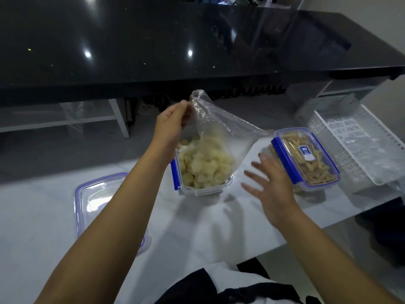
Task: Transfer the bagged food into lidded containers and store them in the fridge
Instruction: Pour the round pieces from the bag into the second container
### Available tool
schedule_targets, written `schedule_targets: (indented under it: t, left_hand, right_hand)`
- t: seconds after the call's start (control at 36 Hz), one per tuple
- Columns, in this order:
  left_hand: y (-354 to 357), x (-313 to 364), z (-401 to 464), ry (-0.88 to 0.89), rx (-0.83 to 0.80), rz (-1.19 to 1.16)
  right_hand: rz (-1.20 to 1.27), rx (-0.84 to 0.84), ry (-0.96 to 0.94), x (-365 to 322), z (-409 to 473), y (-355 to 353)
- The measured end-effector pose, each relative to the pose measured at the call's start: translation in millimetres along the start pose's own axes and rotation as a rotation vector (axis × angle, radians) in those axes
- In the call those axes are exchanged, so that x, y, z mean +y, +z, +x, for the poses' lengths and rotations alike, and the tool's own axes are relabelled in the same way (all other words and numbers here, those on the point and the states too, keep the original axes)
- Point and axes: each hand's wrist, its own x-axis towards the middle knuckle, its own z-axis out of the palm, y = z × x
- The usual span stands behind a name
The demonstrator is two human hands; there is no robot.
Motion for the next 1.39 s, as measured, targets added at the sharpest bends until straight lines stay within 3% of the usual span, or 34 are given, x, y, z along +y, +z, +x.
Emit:
schedule_targets:
  t: [0.14, 0.28, 0.47, 0.69, 0.83, 1.0, 1.11, 1.25, 1.39]
  left_hand:
    - [-22.3, -30.7, 17.5, -0.092, -0.028, 0.464]
    - [-34.3, -43.7, 27.8, -0.209, -0.176, 0.574]
    - [-50.0, -34.8, -1.0, -0.208, -0.137, 0.643]
    - [-56.7, -56.1, -129.1, -0.157, -0.144, 0.861]
    - [-51.2, -61.4, -141.5, -0.051, -0.182, 0.881]
    - [-22.2, -47.8, -107.4, 0.054, -0.327, 0.7]
    - [2.0, -38.7, -82.3, 0.032, -0.402, 0.604]
    - [9.8, -20.5, -66.3, 0.069, -0.266, 0.388]
    - [6.8, -1.0, -65.1, 0.101, -0.319, 0.122]
  right_hand:
    - [0.19, -0.128, 0.402, 25.8, -9.8, -3.8]
    - [0.355, -0.171, 0.503, 28.7, -10.3, 6.5]
    - [0.265, -0.113, 0.403, 25.3, -3.5, -7.5]
    - [-0.1, -0.118, 0.214, 21.3, -1.1, -48.1]
    - [-0.416, -0.131, 0.04, 15.9, 2.0, -63.7]
    - [-0.449, -0.192, -0.02, -2.7, 13.1, -45.7]
    - [-0.396, -0.084, -0.081, -2.2, 21.7, -37.3]
    - [-0.185, -0.071, -0.184, -7.3, 13.2, -39.1]
    - [-0.058, -0.125, -0.242, -13.4, 0.6, -47.4]
